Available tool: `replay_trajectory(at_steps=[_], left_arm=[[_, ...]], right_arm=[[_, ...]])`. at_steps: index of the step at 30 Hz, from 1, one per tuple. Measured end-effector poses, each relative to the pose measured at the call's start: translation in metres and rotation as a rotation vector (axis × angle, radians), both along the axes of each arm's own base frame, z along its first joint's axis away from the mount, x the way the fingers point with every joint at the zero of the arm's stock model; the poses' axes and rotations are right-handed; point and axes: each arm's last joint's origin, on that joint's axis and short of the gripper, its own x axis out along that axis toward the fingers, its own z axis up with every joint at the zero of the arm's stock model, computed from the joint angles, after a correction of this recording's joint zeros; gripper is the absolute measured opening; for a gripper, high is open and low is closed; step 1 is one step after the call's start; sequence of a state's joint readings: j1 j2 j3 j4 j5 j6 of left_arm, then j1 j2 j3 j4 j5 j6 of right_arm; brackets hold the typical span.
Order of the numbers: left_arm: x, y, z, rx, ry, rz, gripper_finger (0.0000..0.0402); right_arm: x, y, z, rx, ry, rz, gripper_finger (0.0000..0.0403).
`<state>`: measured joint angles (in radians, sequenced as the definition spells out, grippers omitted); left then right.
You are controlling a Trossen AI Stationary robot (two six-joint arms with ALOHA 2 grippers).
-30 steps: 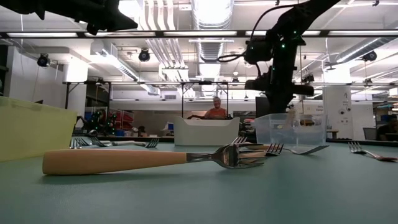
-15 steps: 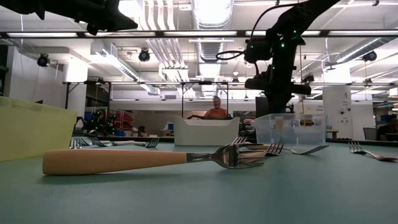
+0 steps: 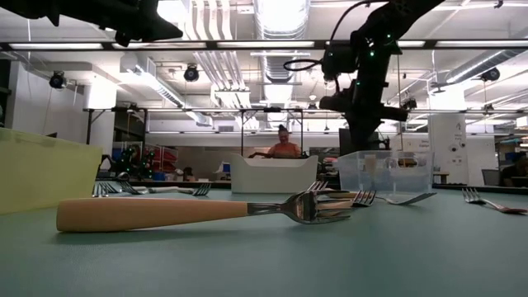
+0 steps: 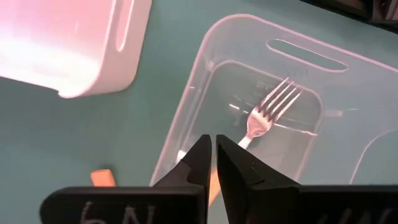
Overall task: Sort silverware by color (type)
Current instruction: Put the light orange fork into the transparent bin
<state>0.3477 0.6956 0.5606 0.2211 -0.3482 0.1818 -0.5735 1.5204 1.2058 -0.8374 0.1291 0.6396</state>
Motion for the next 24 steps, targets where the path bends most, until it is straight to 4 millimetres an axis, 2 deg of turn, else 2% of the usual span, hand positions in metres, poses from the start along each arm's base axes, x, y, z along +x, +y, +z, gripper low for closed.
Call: replay_trajectory(at_steps=[11,20,24], left_arm=[[0.0,0.0,-0.001,-0.001,0.005,0.0,0.0],[0.0,0.0,-0.002,0.008,0.03,0.002,0.0],[0.0,0.0,-0.002,0.013,0.037,0.002,0.0]], right_arm=[[-0.006,0.006,-0.002,0.094,0.025,-0.1,0.0018],[-0.009,0.007,-0.003,0.113,0.059,-0.106,0.0019],[-0.011,0.005,-0.003,0.108,0.061,-0.122,0.0041]])
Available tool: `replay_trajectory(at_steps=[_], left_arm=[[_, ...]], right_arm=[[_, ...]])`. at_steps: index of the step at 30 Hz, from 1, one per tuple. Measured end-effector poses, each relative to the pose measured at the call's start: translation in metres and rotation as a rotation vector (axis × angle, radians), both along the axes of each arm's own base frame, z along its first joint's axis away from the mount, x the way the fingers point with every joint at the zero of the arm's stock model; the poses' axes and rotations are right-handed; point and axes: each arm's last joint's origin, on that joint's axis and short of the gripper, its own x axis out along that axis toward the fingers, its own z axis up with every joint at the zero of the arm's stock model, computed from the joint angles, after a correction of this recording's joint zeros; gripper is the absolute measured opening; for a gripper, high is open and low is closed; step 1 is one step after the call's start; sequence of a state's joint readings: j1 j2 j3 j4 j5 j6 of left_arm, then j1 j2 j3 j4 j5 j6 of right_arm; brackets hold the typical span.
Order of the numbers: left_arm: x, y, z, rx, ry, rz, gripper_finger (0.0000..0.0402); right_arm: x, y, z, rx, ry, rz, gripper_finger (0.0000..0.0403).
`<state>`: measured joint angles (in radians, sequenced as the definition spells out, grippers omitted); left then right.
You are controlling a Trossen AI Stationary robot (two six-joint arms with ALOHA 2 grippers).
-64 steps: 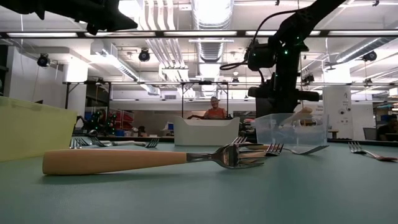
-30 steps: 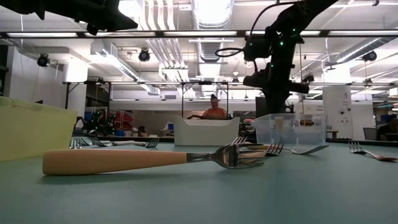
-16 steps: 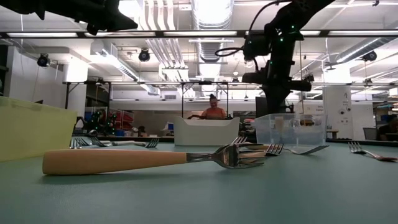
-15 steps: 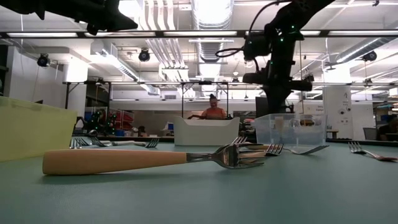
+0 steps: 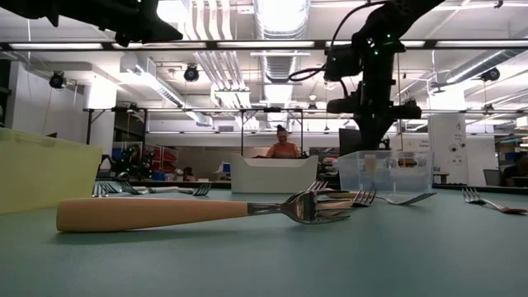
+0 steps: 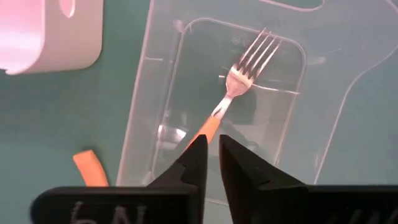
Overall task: Sort silverware by color (type)
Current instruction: Put the light orange fork into the transparent bin
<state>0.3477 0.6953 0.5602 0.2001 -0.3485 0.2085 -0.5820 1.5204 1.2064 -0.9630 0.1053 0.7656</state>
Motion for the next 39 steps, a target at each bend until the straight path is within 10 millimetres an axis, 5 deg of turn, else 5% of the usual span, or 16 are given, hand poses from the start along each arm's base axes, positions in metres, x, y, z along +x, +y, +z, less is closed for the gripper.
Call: replay_trajectory(at_steps=[17,39], left_arm=[[-0.001,0.0,0.0,-0.005,-0.008,0.0,0.0],[0.0,0.0,0.0,-0.003,-0.004,0.009,0.0]], right_arm=[[-0.006,0.0,-0.023,-0.052,0.078,-0.168,0.02],[-0.004,-0.001,-0.039,-0.091,-0.002,-0.224,0.0207]])
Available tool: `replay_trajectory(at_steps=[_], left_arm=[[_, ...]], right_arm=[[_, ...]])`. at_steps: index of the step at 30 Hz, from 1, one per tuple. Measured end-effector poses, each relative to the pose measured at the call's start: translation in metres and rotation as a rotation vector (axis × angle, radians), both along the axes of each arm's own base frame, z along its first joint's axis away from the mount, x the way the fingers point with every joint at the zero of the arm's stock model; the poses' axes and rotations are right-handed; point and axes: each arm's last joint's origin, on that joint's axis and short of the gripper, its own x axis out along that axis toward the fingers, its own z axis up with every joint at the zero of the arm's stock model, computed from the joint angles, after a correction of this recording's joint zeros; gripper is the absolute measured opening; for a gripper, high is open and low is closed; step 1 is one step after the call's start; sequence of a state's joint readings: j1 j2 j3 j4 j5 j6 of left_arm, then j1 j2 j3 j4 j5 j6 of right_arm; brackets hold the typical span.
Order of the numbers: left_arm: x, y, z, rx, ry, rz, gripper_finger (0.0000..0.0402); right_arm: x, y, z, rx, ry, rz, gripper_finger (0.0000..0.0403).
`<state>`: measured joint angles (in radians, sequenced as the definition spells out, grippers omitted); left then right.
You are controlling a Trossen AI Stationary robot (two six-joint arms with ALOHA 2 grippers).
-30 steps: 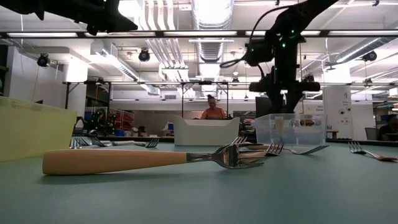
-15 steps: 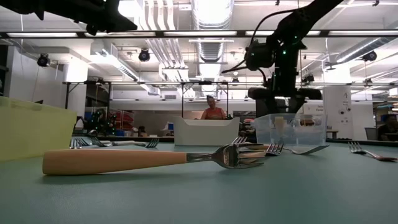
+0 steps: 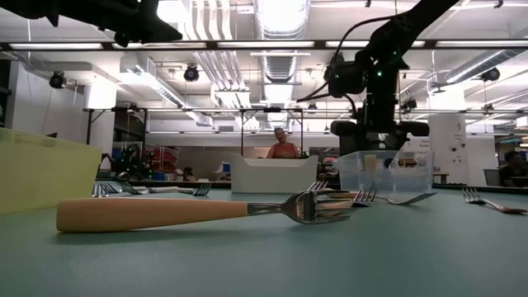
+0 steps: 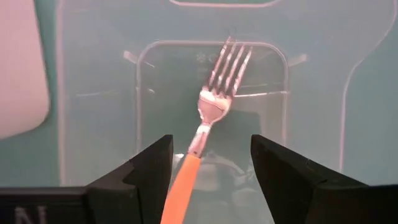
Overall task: Sort silverware by color (type)
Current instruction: Put the light orange fork into the transparent bin
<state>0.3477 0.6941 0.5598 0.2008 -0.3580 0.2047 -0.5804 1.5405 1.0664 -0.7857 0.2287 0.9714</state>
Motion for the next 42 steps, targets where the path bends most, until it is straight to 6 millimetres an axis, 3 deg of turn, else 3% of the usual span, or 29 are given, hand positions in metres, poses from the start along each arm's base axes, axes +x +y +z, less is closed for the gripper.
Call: replay_trajectory(at_steps=[26,42], left_arm=[[0.0,0.0,0.0,0.0,0.0,0.0,0.0],[0.0,0.0,0.0,0.004,0.008,0.001,0.0]], right_arm=[[0.01,-0.006,-0.041,0.053,0.033,0.009,0.0204],[0.013,-0.008,-0.038,0.059,0.012,0.013,0.0097]])
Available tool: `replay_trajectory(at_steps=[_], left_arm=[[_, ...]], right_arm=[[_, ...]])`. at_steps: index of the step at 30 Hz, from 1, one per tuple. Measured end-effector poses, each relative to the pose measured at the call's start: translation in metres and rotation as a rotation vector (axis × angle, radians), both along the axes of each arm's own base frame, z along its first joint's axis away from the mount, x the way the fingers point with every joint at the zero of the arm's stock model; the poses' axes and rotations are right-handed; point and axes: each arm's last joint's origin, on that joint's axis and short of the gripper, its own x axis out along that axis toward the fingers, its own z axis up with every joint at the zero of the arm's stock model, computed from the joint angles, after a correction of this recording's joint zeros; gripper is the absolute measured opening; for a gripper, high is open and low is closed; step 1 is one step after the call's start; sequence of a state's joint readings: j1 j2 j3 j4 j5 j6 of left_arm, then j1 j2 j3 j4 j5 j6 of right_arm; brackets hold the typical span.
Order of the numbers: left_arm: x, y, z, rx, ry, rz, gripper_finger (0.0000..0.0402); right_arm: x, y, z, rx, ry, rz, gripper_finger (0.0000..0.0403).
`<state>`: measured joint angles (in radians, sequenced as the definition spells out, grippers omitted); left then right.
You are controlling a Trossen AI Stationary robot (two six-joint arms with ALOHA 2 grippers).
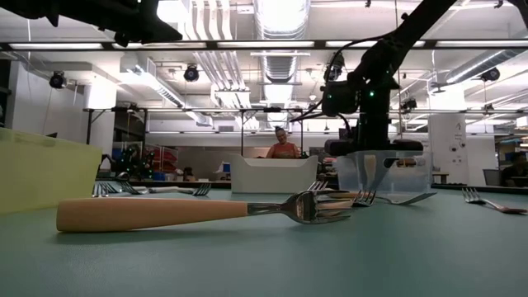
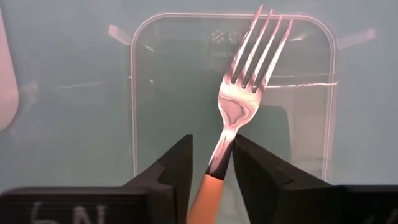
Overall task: Sort silverware by color (type)
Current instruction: Put the light orange fork into the transparent bin
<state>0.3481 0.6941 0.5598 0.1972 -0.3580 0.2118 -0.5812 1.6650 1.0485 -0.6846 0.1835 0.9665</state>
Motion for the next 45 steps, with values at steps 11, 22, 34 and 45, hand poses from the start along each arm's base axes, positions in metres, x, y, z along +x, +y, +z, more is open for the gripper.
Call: replay_trajectory(at_steps=[11,22,34,45], left_arm=[[0.0,0.0,0.0,-0.001,0.003,0.0,0.0],[0.0,0.0,0.0,-0.001,0.002,0.0,0.0],[0.0,0.0,0.0,-0.001,0.004,0.0,0.0],[0.0,0.0,0.0,-0.001,0.005,0.0,0.0]], right_arm=[[0.001,-0.001,0.001,0.002,-0.012,-0.001,0.0032],[0.006,-0.004,0.01,-0.015,-0.035,0.009,0.0036],[0.011,-0.007,0.029,-0.03,0.002,0.112,0.0031],[0.008,-0.006,0.052,-0.063,0.058,0.26,0.003]])
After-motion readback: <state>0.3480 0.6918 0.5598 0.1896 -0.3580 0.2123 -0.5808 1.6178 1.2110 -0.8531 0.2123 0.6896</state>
